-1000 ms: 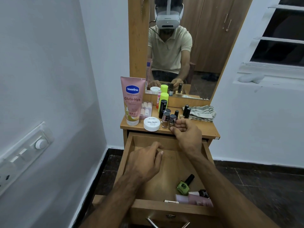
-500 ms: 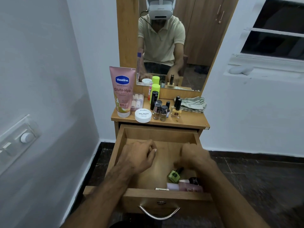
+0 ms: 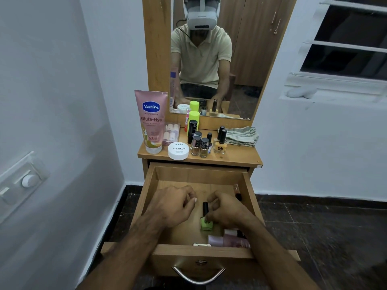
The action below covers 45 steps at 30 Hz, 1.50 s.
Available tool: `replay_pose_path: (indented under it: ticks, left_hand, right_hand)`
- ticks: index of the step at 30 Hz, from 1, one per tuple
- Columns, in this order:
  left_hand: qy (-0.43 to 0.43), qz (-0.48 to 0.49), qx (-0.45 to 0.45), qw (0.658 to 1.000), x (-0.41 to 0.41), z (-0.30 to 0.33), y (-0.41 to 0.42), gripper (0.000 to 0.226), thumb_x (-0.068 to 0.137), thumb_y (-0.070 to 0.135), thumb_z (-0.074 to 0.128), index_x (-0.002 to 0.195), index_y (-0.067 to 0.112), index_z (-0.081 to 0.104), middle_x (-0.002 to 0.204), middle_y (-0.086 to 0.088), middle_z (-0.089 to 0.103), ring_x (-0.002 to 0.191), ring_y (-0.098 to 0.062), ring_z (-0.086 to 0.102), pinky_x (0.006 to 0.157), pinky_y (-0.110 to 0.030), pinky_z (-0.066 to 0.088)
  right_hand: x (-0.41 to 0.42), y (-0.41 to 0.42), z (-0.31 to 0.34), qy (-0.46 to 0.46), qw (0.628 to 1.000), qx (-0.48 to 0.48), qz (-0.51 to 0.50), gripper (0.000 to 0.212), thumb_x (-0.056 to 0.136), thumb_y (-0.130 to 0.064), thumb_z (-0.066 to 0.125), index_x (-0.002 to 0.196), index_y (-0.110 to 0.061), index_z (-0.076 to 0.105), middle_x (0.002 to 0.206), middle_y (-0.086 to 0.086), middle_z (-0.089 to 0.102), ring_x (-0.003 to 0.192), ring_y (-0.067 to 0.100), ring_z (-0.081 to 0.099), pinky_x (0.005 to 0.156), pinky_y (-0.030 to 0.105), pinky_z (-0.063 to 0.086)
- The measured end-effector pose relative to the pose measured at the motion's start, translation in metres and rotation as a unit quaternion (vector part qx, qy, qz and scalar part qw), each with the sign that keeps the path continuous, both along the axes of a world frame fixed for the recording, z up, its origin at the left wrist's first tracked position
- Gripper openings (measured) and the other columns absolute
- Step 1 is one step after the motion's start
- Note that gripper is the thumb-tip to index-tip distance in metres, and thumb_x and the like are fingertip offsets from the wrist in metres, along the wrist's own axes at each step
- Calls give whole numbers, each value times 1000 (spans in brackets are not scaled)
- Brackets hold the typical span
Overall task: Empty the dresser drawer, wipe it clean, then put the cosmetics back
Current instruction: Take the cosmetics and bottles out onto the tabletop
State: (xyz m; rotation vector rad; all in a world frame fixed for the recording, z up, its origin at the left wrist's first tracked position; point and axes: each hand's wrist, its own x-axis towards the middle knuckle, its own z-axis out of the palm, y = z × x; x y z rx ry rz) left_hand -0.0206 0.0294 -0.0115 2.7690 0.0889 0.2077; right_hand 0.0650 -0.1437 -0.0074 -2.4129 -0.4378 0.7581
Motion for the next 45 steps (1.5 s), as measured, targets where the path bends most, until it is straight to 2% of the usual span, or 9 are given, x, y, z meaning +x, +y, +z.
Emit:
replay_pose_path:
  ticks: [5,11,17,22,27,32,40,42,45]
  left_hand:
    - [8,3,-5,1000,-1,-1,0,23,99,46,49,114,34,62,88,13,71,79,-3,61,61,-19,42]
    - [-1,9,-19,1000,1,2,-1,23,98,42,52,119,35,59,96,15,73,85,-2,64,67,-22,48]
    - [-38,35,-30,998,0,0,2,30,97,36,53,127,34,50,97,14,70,86,-4,64,72,-26,52]
    - [-32,11,-29,999,1,-1,0,34,92,31,54,126,32,52,105,16,65,93,-3,61,75,-26,52]
    - [-25,6,-35,999,0,-1,1,34,91,30,55,125,33,53,105,19,63,92,-3,59,68,-19,46]
    - [-7,-16,-39,999,-1,-1,0,37,90,29,57,127,34,52,107,19,62,88,-2,57,63,-11,36]
    - [23,-36,-43,998,-4,-1,-1,35,84,32,55,117,37,60,97,20,66,69,7,53,77,-27,53]
    - [44,-44,-38,997,-4,-2,0,33,84,32,55,117,36,61,88,19,67,73,4,57,78,-29,55]
    - [78,-55,-30,995,-2,-3,0,32,86,31,57,117,35,61,81,16,67,77,0,61,78,-31,56]
  right_hand:
    - [-8,3,4,-29,995,-93,26,47,78,-46,83,108,-27,53,103,-3,64,92,14,65,80,33,56]
    - [-9,7,3,-34,992,-98,68,44,77,-41,85,110,-19,66,96,-5,65,89,11,62,77,30,53]
    - [4,-8,10,-101,992,68,-30,25,84,-40,81,101,-28,67,89,-13,64,81,4,60,63,19,43]
    - [17,-10,58,-246,932,241,-116,24,86,-36,78,106,-26,69,97,-15,67,87,1,62,73,23,50]
    - [40,7,68,-296,913,219,-174,47,85,-33,80,126,-19,61,110,-10,63,96,10,62,81,27,50]
    - [52,21,54,-301,909,207,-202,45,82,-32,84,115,-21,55,112,-4,67,101,15,65,88,37,58]
    - [44,14,44,-280,886,288,-230,46,85,-23,82,117,-19,49,107,-9,62,96,8,64,85,27,55]
    - [29,1,40,-289,903,259,-183,38,89,-24,77,117,-24,51,108,-11,61,95,6,63,82,28,53]
    - [12,-21,41,-204,976,-8,77,31,90,-27,74,116,-32,59,107,-14,63,97,6,61,87,32,54]
